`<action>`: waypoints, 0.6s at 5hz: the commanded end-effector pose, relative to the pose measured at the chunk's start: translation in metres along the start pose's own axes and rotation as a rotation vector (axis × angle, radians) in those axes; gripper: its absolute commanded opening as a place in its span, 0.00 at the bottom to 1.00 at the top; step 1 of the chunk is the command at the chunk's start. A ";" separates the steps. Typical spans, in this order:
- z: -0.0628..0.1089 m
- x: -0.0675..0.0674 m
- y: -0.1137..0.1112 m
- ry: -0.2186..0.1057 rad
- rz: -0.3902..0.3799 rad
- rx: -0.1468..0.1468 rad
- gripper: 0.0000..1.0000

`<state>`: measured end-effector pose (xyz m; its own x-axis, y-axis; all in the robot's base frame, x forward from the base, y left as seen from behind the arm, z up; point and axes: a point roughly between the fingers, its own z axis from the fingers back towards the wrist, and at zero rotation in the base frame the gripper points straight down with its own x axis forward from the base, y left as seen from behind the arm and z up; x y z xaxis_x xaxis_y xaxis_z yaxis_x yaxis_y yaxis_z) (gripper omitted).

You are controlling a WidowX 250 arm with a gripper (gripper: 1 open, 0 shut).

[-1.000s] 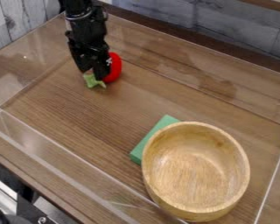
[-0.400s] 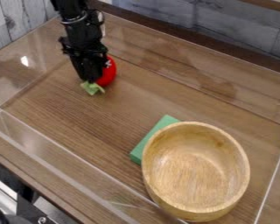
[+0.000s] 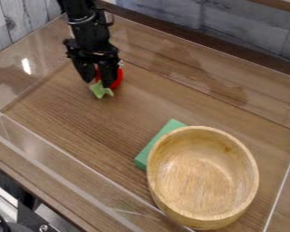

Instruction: Move the red fruit to the left

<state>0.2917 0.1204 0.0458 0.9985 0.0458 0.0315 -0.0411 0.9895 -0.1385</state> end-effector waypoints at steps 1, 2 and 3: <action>0.025 0.013 -0.002 -0.070 0.014 0.034 0.00; 0.016 0.018 0.003 -0.068 0.015 0.033 0.00; 0.018 0.015 0.014 -0.071 0.080 0.032 1.00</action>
<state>0.2965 0.1314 0.0474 0.9908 0.1297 0.0381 -0.1236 0.9834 -0.1332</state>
